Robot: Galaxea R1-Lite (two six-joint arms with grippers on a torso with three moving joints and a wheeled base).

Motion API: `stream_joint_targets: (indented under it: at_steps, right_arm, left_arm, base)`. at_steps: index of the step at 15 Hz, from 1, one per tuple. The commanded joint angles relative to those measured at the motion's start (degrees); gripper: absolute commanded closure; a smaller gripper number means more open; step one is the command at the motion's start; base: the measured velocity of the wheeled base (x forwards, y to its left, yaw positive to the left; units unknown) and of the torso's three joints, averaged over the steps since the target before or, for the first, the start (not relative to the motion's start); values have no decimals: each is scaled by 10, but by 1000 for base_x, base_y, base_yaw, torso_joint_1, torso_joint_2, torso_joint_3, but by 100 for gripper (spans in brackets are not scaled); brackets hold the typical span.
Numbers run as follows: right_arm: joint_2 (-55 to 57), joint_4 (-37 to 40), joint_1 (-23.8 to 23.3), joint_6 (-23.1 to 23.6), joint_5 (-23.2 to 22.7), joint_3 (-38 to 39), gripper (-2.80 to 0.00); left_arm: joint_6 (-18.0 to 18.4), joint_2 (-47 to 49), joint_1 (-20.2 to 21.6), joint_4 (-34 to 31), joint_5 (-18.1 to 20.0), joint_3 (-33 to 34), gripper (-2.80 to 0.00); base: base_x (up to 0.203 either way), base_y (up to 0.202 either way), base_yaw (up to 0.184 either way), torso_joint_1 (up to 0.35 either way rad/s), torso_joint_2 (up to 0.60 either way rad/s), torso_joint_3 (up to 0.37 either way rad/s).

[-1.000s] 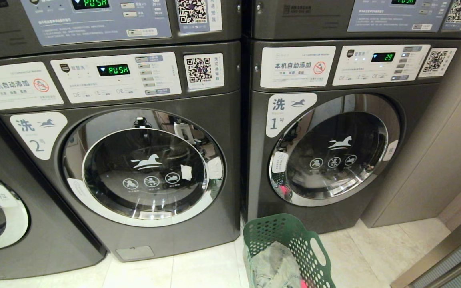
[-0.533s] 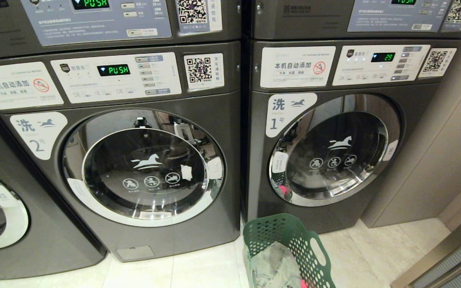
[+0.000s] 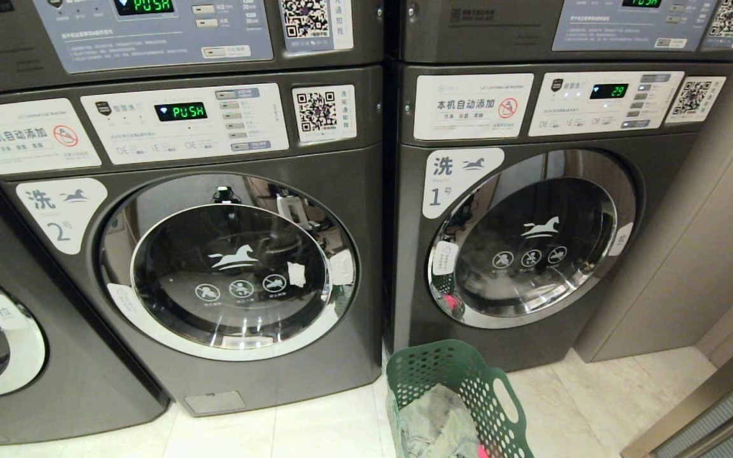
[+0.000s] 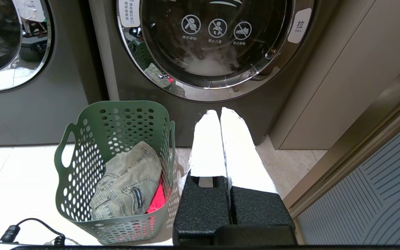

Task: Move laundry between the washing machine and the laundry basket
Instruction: Open the lid of the washing machine

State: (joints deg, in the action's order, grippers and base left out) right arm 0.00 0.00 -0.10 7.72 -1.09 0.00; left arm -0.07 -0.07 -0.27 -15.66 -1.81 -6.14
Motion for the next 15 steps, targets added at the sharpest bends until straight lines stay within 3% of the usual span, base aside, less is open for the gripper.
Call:
stream_joint_targets:
  at_steps: [1,15]
  right_arm:
    - [1,-1,0,2,0,0,0]
    - [1,0,0,-1,1,0,0]
  left_arm:
    - [0,1,0,-1,0,0,0]
    - [0,1,0,-1,0,0,0]
  base:
    - [0,0,0,0,0,0]
    - [0,0,0,0,0,0]
